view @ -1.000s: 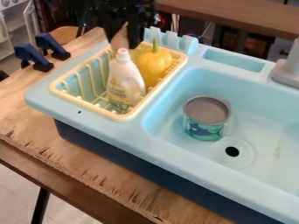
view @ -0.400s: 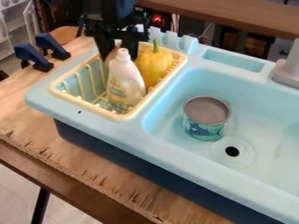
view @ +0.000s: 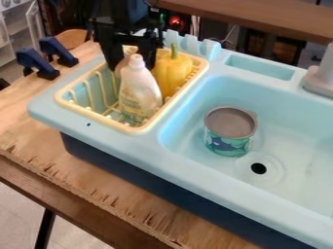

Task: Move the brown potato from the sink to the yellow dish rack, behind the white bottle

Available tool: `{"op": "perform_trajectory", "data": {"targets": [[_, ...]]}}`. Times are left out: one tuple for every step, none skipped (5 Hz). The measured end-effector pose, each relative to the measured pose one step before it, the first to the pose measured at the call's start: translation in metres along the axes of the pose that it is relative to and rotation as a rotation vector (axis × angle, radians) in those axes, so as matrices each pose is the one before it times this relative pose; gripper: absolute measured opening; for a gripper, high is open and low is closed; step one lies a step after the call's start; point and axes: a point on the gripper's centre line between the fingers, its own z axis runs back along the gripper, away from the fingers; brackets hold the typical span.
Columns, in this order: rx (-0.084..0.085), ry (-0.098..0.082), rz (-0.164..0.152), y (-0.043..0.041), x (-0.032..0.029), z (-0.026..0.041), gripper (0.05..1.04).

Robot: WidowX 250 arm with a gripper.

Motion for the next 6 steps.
{"op": "perform_trajectory", "data": {"targets": [[-0.0045,-0.0005,-0.0053,-0.00025,0.00015,0.00044,0.999],[0.0019,-0.0147,-0.0121,-0.00134,0.00312,0.00485,0.999],[0.0025,-0.0046,-0.0183,-0.00314,0.00225,0.00392,1.0],[0.0273,-0.0322,-0.0266,-0.00343,0.00636,0.0164,1.0],[0.044,-0.0187,-0.0467,-0.01252,0.00191,0.02581,1.0],[-0.0284,0.0293,-0.054,-0.01538,-0.00402,0.01881,1.0]]}}
